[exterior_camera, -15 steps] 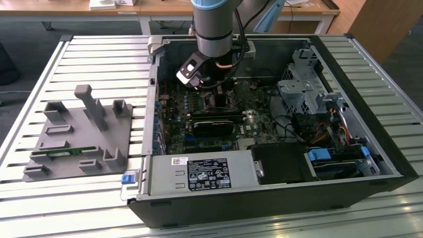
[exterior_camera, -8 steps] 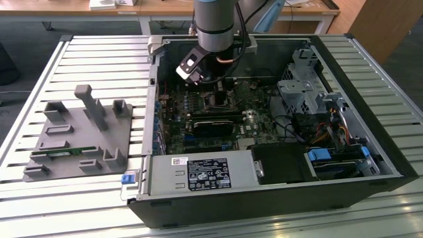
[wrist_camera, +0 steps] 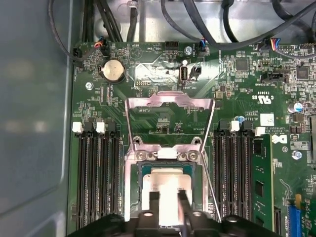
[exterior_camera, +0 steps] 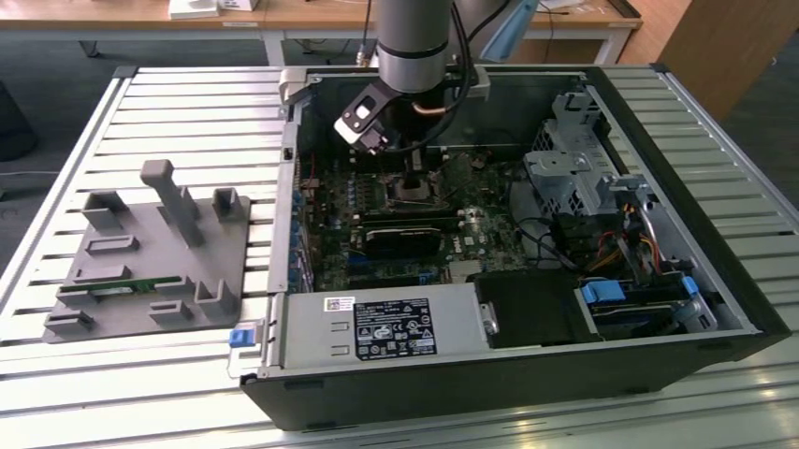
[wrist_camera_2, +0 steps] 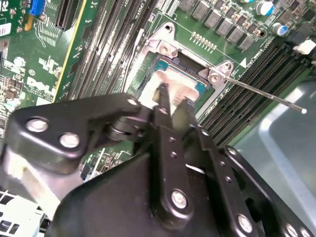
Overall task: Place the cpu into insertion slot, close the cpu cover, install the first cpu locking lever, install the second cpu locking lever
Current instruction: 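Place the cpu into insertion slot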
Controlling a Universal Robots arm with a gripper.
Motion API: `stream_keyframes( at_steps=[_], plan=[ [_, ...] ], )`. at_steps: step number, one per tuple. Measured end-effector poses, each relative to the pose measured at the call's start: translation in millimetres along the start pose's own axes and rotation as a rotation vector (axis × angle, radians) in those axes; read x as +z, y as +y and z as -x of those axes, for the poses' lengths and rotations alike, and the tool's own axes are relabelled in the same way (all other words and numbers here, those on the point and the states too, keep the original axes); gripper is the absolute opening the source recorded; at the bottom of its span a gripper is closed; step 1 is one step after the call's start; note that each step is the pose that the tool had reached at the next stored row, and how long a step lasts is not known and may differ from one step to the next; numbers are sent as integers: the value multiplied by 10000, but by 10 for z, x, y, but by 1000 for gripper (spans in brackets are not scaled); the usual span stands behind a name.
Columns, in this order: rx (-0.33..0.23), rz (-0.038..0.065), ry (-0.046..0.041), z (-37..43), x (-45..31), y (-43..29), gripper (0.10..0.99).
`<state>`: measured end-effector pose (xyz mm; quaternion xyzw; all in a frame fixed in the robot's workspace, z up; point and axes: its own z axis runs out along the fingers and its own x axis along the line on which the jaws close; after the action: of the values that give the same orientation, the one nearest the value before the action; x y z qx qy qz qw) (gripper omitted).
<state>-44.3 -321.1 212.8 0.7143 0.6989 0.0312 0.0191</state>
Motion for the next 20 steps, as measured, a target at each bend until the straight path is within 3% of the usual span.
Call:
stream_keyframes(
  at_steps=[4, 7, 11, 15, 20],
  plan=[
    [2, -142, 0, -1, -9, 12, 106],
    [-31, -155, 58, 0, -10, 14, 106],
    [-56, -202, 278, -1, -6, 60, 106],
    [-56, -299, 314, -2, 0, 149, 106],
    [-54, -328, 310, -3, -4, 161, 106]
  ],
)
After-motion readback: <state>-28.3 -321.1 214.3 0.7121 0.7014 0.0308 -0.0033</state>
